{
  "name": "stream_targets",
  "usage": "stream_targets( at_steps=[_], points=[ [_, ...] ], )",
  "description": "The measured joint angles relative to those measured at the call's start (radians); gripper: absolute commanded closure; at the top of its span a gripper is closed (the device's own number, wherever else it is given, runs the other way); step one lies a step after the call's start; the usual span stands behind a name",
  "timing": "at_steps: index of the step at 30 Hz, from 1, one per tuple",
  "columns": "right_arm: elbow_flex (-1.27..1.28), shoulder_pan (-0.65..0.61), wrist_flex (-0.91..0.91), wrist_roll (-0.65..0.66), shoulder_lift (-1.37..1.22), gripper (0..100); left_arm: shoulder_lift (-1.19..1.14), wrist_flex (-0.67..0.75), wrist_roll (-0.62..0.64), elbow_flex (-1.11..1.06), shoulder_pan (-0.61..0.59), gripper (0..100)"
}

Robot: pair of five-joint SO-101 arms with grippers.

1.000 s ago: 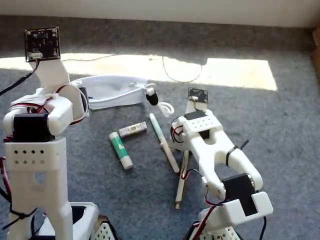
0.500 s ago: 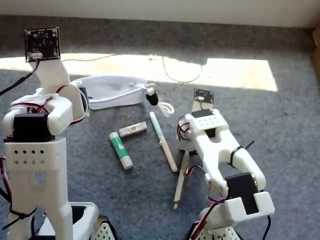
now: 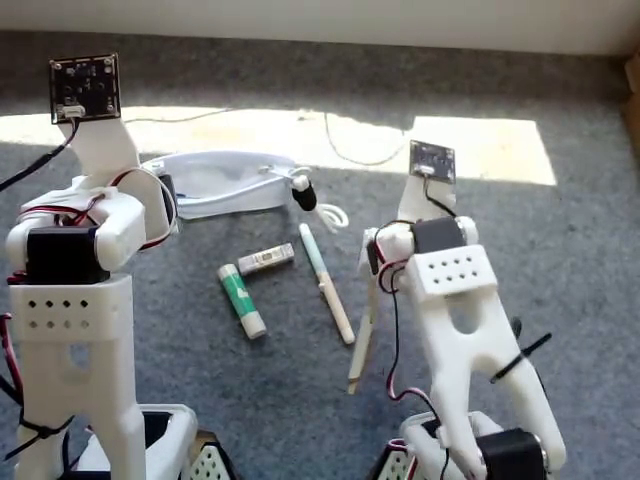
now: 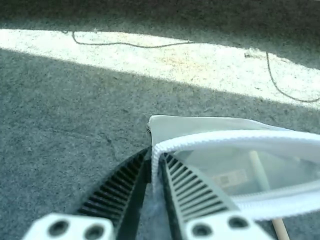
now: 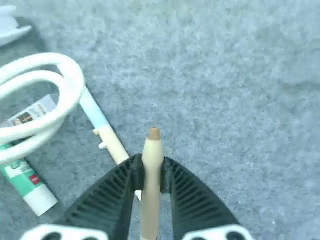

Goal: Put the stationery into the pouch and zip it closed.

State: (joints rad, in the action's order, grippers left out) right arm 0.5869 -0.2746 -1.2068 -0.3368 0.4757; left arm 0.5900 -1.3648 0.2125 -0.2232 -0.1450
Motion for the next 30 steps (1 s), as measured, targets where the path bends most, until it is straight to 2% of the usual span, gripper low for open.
stream_targets(
  at_steps=[5,9,12,19,30],
  points=[
    [0.000,-0.023,-0.014,0.000,0.203,99.4,0.000,0.000,0.000,0.000,0.000,99],
    [0.000,-0.109,-0.017,0.011,0.353,99.4,0.000,0.000,0.000,0.000,0.000,99],
    [0.000,-0.184,0.005,0.077,0.445,99.4,0.000,0.000,0.000,0.000,0.000,99],
    [0.000,-0.316,0.206,0.198,0.560,99.4,0.000,0.000,0.000,0.000,0.000,99],
    [0.000,-0.448,0.586,0.219,0.565,99.4,0.000,0.000,0.000,0.000,0.000,99]
  ],
)
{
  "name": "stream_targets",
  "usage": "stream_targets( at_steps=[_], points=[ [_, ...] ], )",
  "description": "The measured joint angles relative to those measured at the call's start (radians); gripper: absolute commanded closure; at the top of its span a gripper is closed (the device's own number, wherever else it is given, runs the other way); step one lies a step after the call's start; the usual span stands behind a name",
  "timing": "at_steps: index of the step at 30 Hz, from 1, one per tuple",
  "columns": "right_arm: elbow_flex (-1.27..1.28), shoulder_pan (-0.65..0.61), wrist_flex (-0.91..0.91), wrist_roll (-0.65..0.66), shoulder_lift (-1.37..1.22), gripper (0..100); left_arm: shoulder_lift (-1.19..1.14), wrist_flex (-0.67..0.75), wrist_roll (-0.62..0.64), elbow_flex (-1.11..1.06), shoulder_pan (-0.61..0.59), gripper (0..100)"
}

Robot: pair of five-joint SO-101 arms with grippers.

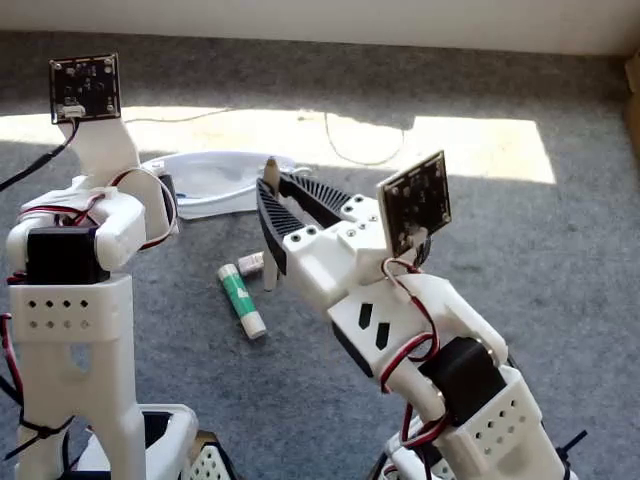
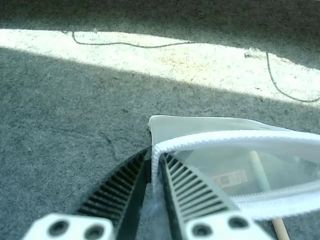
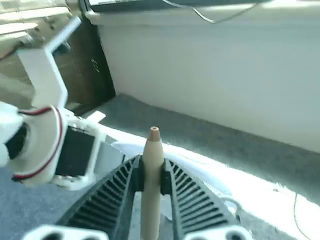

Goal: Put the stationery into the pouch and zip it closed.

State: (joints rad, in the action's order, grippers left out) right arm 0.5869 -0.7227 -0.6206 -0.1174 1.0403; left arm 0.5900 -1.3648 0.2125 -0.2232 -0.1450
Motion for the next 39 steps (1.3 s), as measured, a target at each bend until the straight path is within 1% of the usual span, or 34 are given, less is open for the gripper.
stream_targets(
  at_steps=[6,9,14,19,26,34,39],
  points=[
    [0.000,-0.012,0.258,0.000,0.000,99.4,0.000,0.000,0.000,0.000,0.000,99],
    [0.000,-0.012,0.358,0.000,0.000,99.4,0.000,0.000,0.000,0.000,0.000,99],
    [0.000,-0.012,0.482,0.002,-0.008,99.4,0.000,0.003,0.000,0.000,0.000,99],
    [0.000,-0.012,0.551,0.006,-0.083,99.4,0.000,0.003,0.000,0.000,0.000,99],
    [0.000,-0.015,0.689,0.184,-0.183,99.4,0.000,0.003,0.000,0.000,0.000,99],
    [0.002,-0.015,0.706,0.215,-0.206,99.4,0.000,0.003,0.000,0.000,0.000,99],
    [0.002,-0.015,0.612,0.218,-0.206,99.4,0.000,0.003,0.000,0.000,0.000,99]
  ],
)
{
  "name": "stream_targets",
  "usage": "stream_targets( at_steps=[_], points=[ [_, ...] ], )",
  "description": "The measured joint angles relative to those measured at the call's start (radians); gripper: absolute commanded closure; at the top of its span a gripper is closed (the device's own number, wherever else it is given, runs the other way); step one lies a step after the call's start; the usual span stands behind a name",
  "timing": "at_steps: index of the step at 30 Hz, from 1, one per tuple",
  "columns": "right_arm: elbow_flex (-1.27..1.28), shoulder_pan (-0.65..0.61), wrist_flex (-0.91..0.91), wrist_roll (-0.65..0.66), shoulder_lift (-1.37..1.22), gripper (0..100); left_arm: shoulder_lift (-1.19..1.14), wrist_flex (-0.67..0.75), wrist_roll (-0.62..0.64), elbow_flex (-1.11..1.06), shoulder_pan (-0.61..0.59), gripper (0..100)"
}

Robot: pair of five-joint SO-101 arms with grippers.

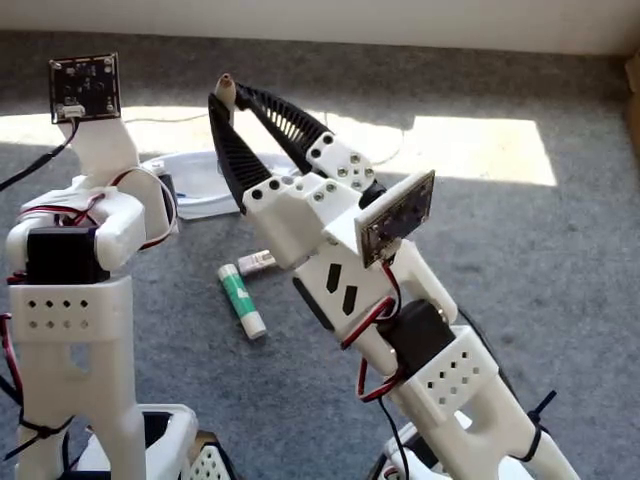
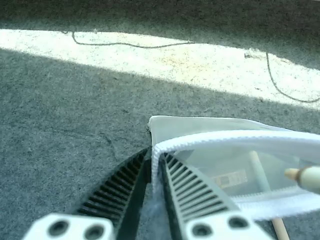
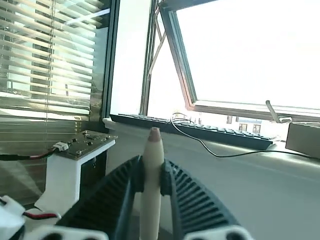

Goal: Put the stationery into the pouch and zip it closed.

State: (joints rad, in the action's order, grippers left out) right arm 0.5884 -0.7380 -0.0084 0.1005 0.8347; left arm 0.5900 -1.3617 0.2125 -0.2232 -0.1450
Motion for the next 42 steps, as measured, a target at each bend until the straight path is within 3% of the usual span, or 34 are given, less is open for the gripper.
stream_targets(
  at_steps=[10,16,21,34,42],
  points=[
    [0.075,-0.011,-0.008,0.011,0.000,99.4,0.000,0.000,0.000,0.000,0.000,99],
    [0.150,-0.049,-0.008,0.164,-0.002,98.8,0.000,0.002,0.000,0.000,0.002,99],
    [0.157,-0.063,-0.021,0.210,-0.009,89.2,0.000,0.002,0.000,0.000,0.003,99],
    [0.046,-0.066,-0.465,0.184,-0.008,87.9,0.000,0.002,0.000,0.000,0.000,99],
    [-0.222,0.026,-0.948,0.043,-0.006,87.9,0.000,0.002,0.000,0.000,-0.023,99]
  ],
)
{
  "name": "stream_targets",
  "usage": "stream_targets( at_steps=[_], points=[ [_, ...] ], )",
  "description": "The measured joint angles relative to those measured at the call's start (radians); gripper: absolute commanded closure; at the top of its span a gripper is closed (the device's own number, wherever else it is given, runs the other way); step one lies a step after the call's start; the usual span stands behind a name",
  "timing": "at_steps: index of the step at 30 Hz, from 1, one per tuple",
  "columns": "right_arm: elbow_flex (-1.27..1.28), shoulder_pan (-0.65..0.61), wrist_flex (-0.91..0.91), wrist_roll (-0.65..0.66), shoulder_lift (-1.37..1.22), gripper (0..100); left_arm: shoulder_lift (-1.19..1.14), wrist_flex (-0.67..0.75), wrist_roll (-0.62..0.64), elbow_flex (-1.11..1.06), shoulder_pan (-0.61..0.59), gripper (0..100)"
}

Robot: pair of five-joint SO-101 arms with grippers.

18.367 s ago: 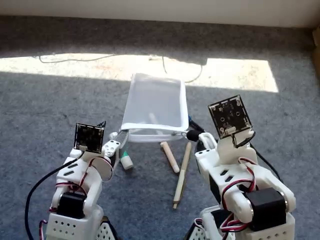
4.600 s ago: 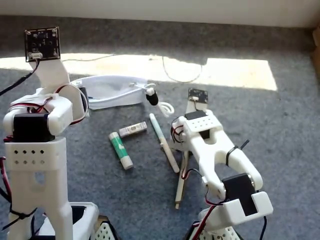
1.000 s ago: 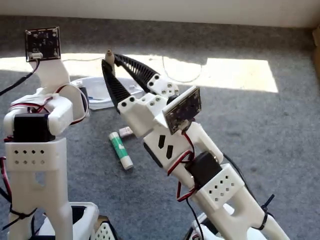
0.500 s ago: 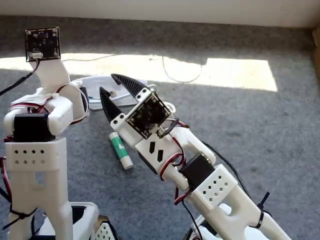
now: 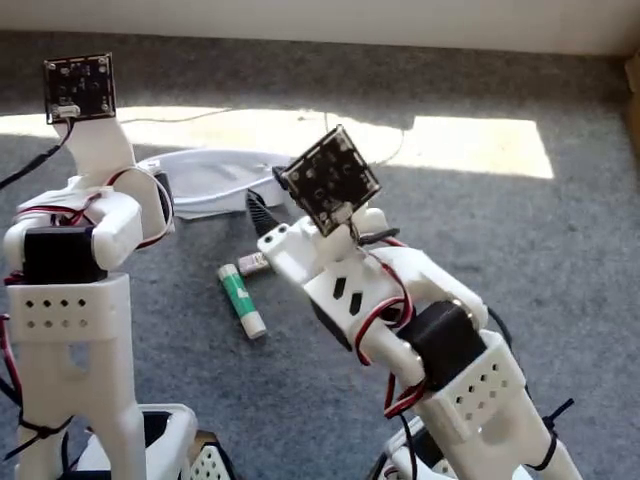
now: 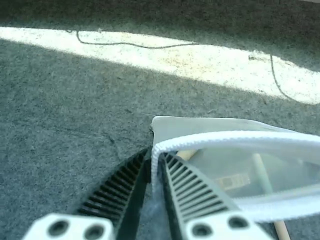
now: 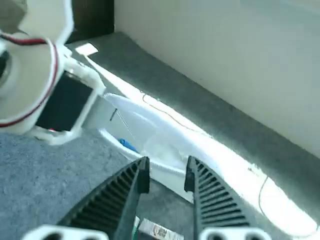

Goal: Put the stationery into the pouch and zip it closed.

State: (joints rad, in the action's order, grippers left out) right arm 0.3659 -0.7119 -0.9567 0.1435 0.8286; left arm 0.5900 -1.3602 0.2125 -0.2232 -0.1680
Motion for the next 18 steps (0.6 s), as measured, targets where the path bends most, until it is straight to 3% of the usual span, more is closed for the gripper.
stream_targets(
  at_steps=[7,18],
  points=[
    [-0.052,0.091,-0.267,-0.043,-0.002,87.9,0.000,0.003,0.000,0.000,-0.011,99],
    [0.175,0.157,-0.206,-0.051,0.000,87.9,-0.002,0.003,0.000,0.008,-0.075,99]
  ],
)
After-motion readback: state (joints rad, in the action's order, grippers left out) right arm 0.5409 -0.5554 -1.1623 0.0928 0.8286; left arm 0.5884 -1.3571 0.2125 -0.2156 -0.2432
